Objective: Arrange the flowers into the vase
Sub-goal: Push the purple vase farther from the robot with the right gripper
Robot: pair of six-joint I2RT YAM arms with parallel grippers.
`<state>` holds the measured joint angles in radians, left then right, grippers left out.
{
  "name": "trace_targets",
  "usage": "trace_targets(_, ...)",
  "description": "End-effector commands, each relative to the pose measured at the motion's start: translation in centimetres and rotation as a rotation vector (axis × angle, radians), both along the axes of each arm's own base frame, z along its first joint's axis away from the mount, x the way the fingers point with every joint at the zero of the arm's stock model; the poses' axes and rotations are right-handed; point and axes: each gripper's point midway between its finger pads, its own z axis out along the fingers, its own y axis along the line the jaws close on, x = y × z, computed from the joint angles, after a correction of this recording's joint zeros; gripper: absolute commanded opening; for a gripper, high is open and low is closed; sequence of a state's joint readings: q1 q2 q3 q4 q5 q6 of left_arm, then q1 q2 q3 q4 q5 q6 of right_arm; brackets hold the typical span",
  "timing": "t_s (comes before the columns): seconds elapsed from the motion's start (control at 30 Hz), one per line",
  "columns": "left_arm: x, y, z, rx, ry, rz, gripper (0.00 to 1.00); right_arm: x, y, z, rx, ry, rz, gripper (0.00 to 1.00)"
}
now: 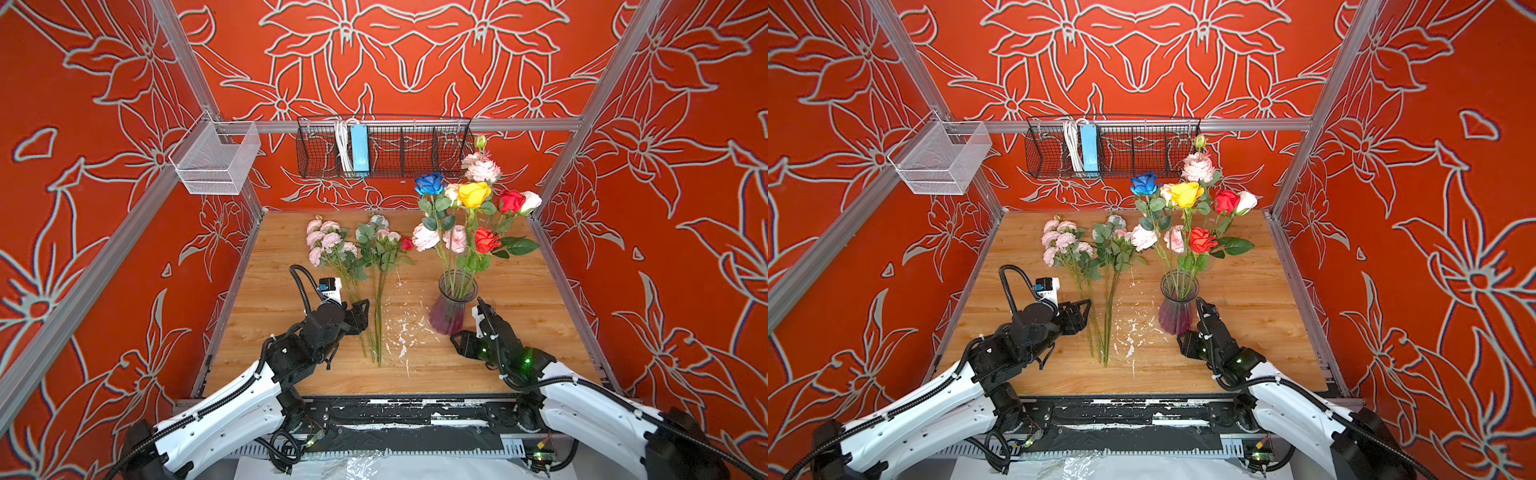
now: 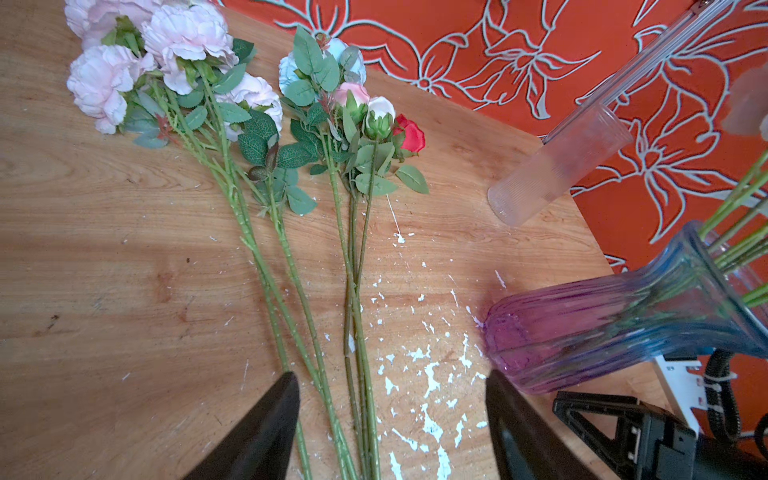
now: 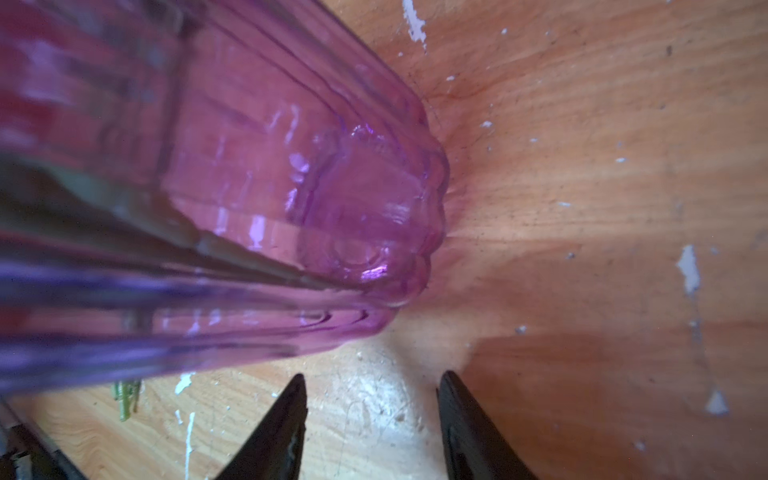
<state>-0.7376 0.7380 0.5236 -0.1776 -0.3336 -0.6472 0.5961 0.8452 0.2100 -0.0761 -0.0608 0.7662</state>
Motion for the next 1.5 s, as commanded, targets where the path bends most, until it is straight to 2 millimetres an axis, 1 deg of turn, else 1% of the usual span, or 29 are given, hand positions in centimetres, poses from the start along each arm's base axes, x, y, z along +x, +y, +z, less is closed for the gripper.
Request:
trace_targets(0.0,0.5,-0.2,1.5,-0.024,-0.027,0.006,0.71,0.9,0.0,0.1,-0.015,-0.034,0.004,0.53)
trace_targets(0.17,0.6,-0.1,1.6,-0.022,-0.029,0.010,0.71,1.7,0.0,-0.4,-0.039,-0.020,0.011,0.52)
trace_targets(0.47,0.4,0.5,1.8,-0.011,-0.036,0.016,0.71,3.4,0.6,-0.2,-0.043,-0.028,0.013,0.52)
trace_targets(0.73,-0.1,1.3,1.7,-0.013,-0.038,0.028,0.71,6.3,1.2,0.0,-0.041,-0.035,-0.020,0.52)
trace_targets(0.93,-0.7,2.3,1.9,-0.008,-0.051,0.046,0.71,8.5,1.8,-0.4,-0.027,-0.025,-0.040,0.52)
trace_targets(1.13,-1.3,3.3,1.7,-0.017,-0.058,0.069,0.71,10.2,3.4,-0.6,0.019,0.001,-0.029,0.52)
trace_targets(1.3,-1.9,3.8,1.8,-0.026,-0.055,0.075,0.71,10.9,3.8,-1.0,0.044,0.010,-0.055,0.52)
trace_targets(1.47,-2.2,4.2,2.0,-0.027,-0.065,0.078,0.71,10.2,3.7,-1.2,0.058,0.024,-0.059,0.52)
